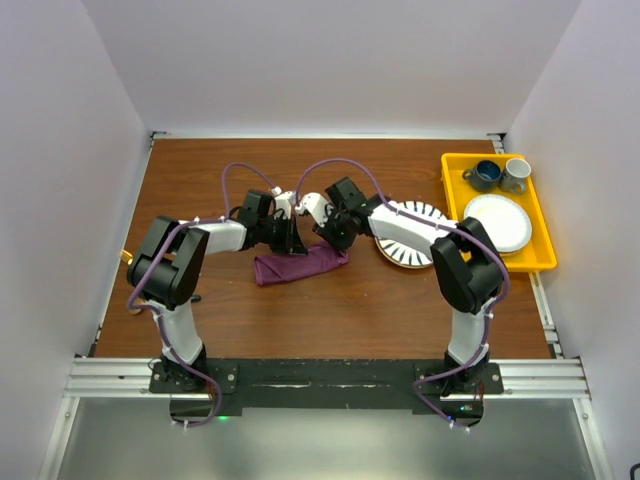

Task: Fold the napkin into a case and place the utensils inside
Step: Stuff the top corner of the smaller-rectangle-folded napkin into the folded napkin, then smooth out the smaller rectangle-folded napkin at the center of the board.

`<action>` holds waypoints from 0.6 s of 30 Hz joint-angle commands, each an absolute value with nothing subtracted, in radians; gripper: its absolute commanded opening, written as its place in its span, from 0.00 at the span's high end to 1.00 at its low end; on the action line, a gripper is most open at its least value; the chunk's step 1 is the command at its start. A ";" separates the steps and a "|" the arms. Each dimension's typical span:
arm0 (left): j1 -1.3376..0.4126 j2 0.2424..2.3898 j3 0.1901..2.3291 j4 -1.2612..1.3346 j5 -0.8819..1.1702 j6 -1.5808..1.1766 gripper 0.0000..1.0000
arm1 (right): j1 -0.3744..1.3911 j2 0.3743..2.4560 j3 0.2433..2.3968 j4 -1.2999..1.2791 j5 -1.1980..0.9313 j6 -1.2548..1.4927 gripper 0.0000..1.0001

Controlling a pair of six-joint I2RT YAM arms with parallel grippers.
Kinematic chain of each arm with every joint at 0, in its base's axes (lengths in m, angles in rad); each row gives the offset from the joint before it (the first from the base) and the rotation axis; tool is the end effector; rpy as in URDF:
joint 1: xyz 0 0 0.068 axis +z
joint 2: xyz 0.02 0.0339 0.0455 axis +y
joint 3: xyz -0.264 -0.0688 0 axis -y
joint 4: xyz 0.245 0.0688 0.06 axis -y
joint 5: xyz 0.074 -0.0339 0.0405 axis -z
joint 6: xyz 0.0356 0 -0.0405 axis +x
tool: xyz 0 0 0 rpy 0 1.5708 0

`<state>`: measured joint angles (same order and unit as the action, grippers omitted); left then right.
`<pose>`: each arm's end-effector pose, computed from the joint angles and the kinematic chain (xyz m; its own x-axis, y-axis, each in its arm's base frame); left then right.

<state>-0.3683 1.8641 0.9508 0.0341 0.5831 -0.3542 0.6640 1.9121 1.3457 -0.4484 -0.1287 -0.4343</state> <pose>0.3285 -0.1478 0.1291 -0.8918 0.0338 -0.4511 0.3399 0.7080 -0.6190 0.3161 0.2532 0.1886 -0.3272 -0.7859 -0.5247 -0.8843 0.4504 -0.1232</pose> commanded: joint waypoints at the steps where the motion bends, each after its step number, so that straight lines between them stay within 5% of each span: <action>1: -0.357 1.911 0.910 -0.061 0.482 -0.293 1.00 | 0.629 1.884 1.419 -0.528 -0.193 -0.356 0.68; 18: -0.357 1.911 0.908 -0.066 0.483 -0.290 1.00 | 0.591 2.025 1.453 -0.569 -0.245 -0.287 0.89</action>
<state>-0.3683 1.8645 0.9508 0.0345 0.5835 -0.3542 0.5953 2.0068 1.4231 -0.5385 -0.2295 -0.3126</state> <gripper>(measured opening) 0.021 0.129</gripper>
